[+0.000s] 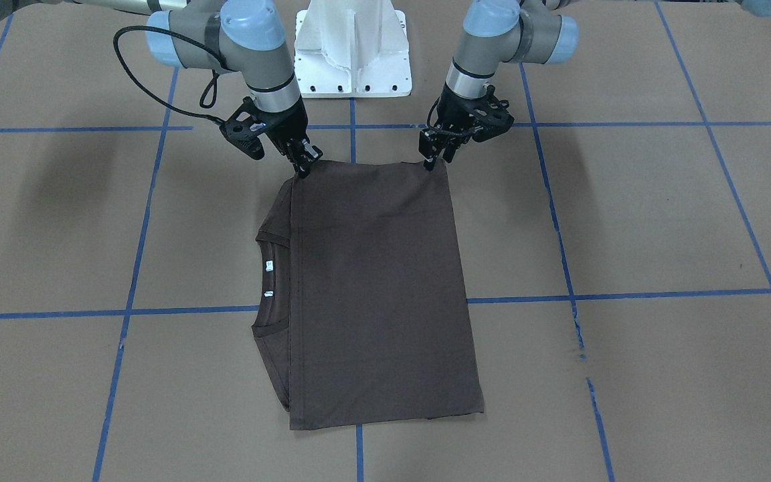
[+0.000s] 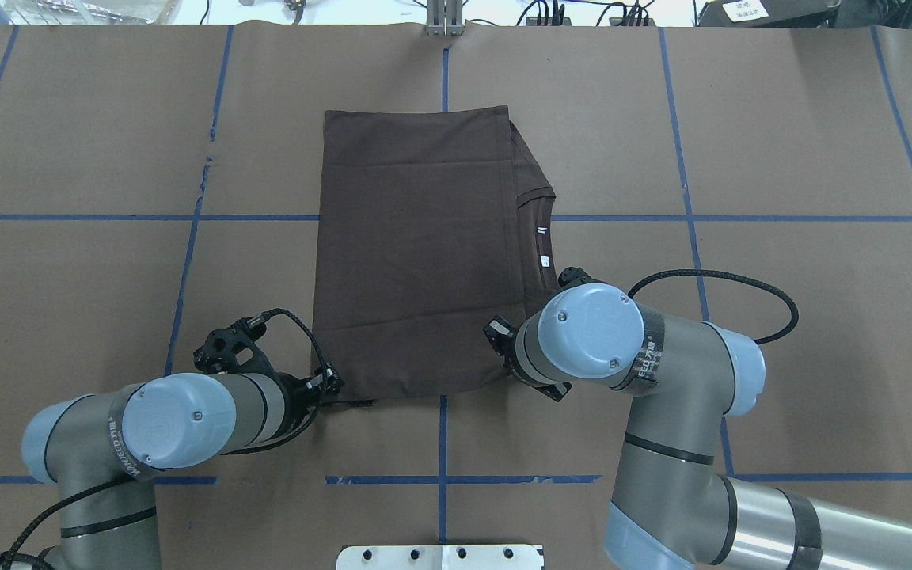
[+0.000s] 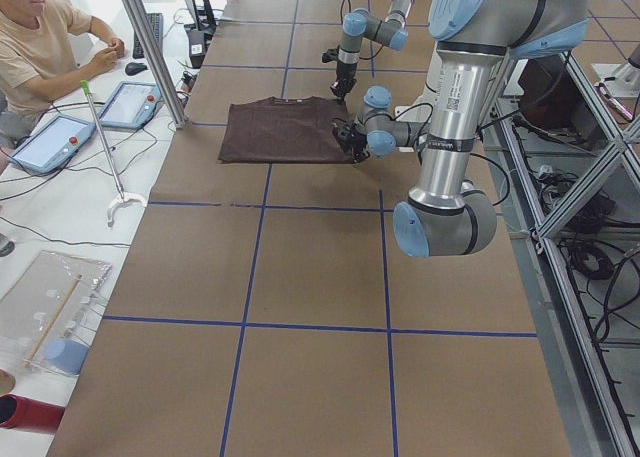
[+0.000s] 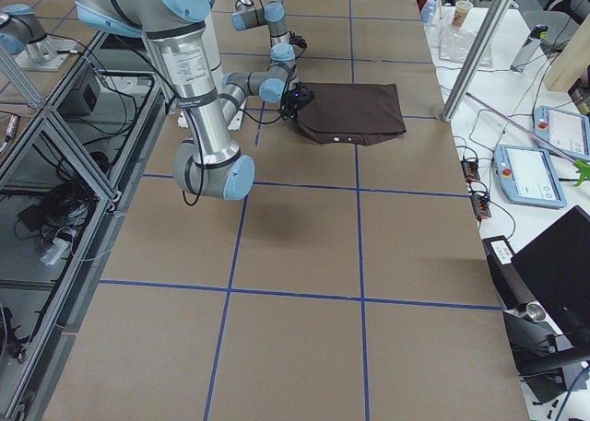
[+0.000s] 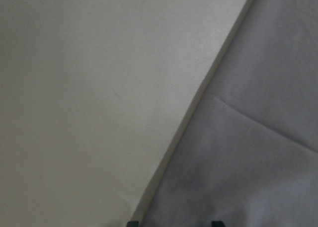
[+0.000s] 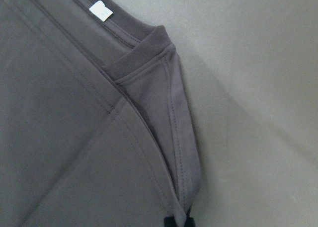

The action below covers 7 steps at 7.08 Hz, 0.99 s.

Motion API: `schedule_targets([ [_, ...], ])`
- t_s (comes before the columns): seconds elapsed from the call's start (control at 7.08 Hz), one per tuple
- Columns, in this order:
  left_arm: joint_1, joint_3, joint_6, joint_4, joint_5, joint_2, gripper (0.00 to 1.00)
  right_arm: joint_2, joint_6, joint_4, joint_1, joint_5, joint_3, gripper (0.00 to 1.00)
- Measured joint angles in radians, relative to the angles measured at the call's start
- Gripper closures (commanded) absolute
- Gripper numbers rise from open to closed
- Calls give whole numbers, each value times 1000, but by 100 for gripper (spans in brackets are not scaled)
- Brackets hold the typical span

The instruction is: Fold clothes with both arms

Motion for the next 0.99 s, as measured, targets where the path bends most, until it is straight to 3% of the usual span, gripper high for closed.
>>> schedule_targets([
  [0.14, 0, -1, 0, 4, 0, -1, 100, 1, 0, 0, 1, 0, 0, 100],
  [0.71, -2, -25, 0, 5, -2, -5, 100, 0, 0, 0, 5, 3, 1, 100],
  [0.99, -7, -112, 1, 14, -3, 22, 100, -19, 1, -3, 6, 13, 45, 100],
])
